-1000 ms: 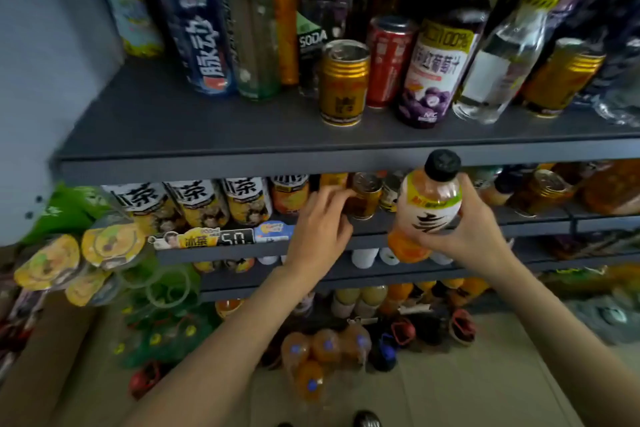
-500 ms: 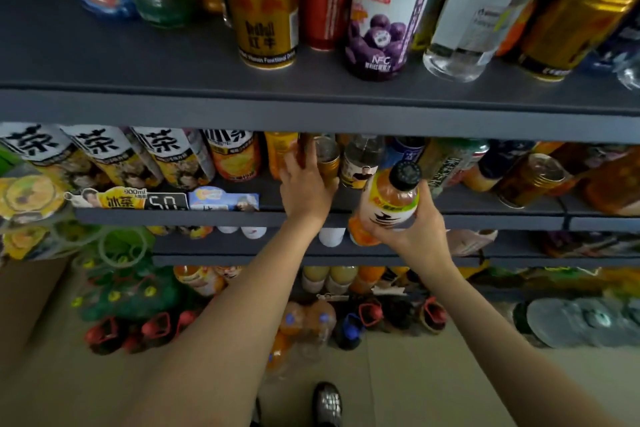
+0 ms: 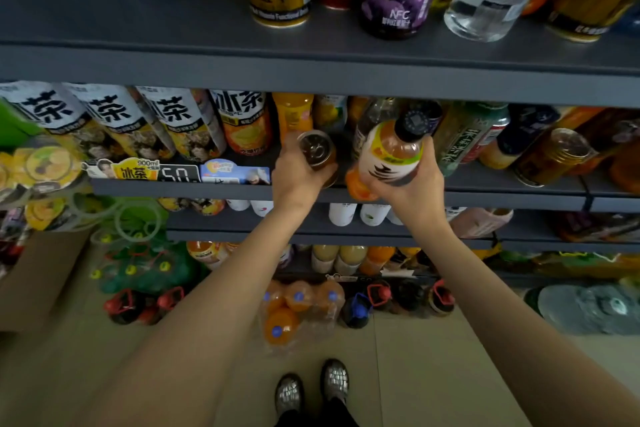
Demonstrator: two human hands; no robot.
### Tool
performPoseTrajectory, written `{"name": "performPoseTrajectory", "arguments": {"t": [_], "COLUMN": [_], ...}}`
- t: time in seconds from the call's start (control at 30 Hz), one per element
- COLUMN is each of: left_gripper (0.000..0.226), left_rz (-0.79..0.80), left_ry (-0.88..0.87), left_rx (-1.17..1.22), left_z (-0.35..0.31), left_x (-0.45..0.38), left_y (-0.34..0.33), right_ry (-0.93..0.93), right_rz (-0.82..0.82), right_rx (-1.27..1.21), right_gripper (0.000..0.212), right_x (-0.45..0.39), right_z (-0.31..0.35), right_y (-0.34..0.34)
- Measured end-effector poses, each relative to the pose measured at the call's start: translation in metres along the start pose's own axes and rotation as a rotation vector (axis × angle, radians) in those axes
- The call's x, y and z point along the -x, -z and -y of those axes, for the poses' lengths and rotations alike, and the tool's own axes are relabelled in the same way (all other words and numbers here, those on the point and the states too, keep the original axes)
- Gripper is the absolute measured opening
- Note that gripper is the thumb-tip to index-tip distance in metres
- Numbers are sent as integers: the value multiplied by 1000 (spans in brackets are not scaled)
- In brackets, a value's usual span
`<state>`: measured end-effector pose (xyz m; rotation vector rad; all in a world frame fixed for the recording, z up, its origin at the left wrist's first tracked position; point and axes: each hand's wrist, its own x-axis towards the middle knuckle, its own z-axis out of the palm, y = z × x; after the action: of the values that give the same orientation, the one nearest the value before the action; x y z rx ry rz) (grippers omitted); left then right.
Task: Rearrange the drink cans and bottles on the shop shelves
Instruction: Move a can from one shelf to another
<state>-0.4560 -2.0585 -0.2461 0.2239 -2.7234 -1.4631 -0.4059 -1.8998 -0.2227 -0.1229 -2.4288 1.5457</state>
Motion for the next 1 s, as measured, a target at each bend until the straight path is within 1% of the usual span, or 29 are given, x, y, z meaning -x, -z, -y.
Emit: {"name": "performPoseTrajectory", "arguments": {"t": [0.13,0.23,0.33,0.43,0.47,0.53,0.6,0.7,0.77,0.8,0.87,0.9,0.97,1.0], "left_gripper": [67,67,67,67,66,66,65,65,66,65,64,64,62,60], "left_rz": [-29,-35,-36,-28,-24,-18,-17,26,61,76,120,160,252,299], "left_ry": [-26,-51,-56,-52,-57,-72,-94,-133,-151,-155,-146,-149,-164,-194], "left_rx": [-27,-48,-51,-41,-35,-27,-21,17,44,59,100,112,118,125], "left_z": [17,27,34,43,46,50,52,52,50,48,41,33,19,7], "left_x": [5,3,5,6,6,7,8,7,9,10,16,21,24,25], "left_y": [37,59,72,79,80,84,89,98,104,107,117,126,141,151], "right_ry": [-18,-27,-81,-97,-137,-284,-409,-420,-398,-395,-395,-392,-346,-282], "right_rz": [-34,-91,-160,-199,-187,-157,-134,-135,-69,-16,123,208,437,522], "right_rx": [17,113,156,264,300,331,294,214,203,235,287,249,97,27], "right_gripper": [68,72,66,67,67,65,64,59,57,54,44,41,49,55], "right_x": [-21,-37,-47,-49,-46,-37,-29,-39,-49,-51,-45,-34,-8,6], "right_z": [6,5,10,12,9,0,-6,-10,-10,-8,3,16,41,56], "right_y": [-32,-57,-71,-78,-81,-86,-92,-99,-100,-99,-90,-81,-64,-53]}}
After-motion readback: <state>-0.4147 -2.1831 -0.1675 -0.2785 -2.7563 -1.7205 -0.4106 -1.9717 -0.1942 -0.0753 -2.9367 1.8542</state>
